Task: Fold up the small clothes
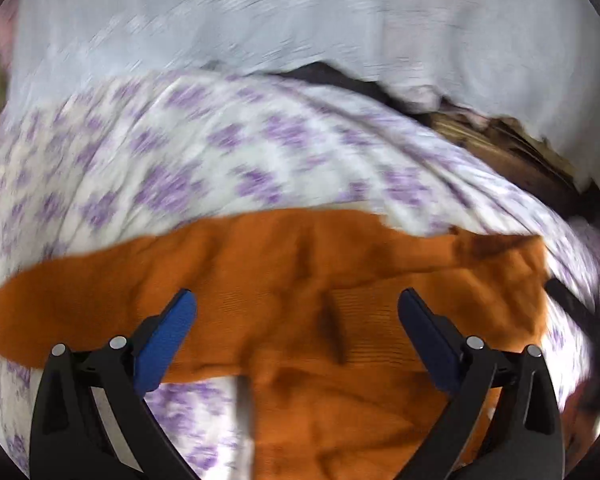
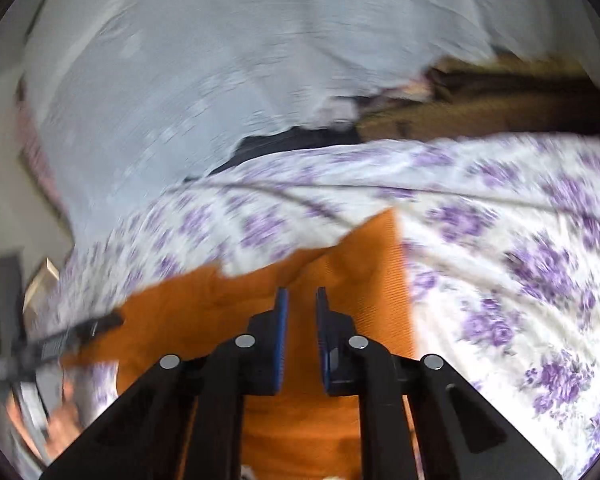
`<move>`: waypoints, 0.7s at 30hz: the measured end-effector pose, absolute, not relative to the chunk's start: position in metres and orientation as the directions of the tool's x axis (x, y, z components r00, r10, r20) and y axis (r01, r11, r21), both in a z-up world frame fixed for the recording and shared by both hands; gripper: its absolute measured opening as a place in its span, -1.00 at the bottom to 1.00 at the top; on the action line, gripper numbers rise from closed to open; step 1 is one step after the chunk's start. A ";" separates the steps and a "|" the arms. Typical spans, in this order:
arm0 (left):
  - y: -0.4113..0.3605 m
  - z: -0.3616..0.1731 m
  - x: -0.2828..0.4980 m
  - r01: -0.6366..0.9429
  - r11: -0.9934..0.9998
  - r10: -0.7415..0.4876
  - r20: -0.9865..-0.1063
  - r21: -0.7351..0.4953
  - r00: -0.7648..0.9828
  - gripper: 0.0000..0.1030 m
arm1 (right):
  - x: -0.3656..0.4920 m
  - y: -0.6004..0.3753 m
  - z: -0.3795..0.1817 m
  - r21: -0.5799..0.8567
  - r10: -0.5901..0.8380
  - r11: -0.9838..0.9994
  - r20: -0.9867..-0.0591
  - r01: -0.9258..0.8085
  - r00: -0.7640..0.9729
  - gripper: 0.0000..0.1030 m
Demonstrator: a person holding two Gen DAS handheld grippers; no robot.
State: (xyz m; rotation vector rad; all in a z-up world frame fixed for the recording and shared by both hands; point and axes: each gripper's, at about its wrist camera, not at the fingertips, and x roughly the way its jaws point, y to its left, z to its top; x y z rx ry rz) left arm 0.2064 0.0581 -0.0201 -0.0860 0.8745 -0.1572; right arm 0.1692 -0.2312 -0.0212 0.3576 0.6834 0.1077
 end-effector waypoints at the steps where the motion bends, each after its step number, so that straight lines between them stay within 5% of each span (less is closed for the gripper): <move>1: 0.046 -0.020 0.203 0.146 0.983 -0.181 -0.751 -0.113 0.635 0.91 | 0.172 -0.239 -0.023 0.366 0.214 0.930 -0.602 0.027 0.770 -0.74; 6: -0.008 -0.085 0.224 0.180 0.961 0.081 -0.839 0.209 0.538 0.92 | 0.208 -0.249 -0.046 0.290 0.151 0.954 -0.679 0.073 0.719 -0.74; 9: -0.002 -0.084 0.225 0.153 0.976 0.051 -0.841 0.158 0.539 0.92 | 0.236 -0.273 -0.086 0.287 0.109 0.943 -0.740 0.166 0.663 -1.00; 12: 0.000 -0.084 0.221 0.149 0.977 0.046 -0.834 0.151 0.550 0.92 | 0.224 -0.301 -0.081 0.457 0.207 0.870 -0.680 0.186 0.704 -1.00; 18: 0.017 -0.054 0.206 0.117 0.991 -0.021 -0.782 0.067 0.623 0.92 | 0.168 -0.274 -0.036 0.384 0.216 0.922 -0.602 0.042 0.768 -0.89; 21: 0.013 -0.066 0.213 0.122 0.987 0.013 -0.812 0.103 0.583 0.92 | 0.167 -0.248 -0.057 0.250 0.169 0.968 -0.714 0.022 0.680 -0.89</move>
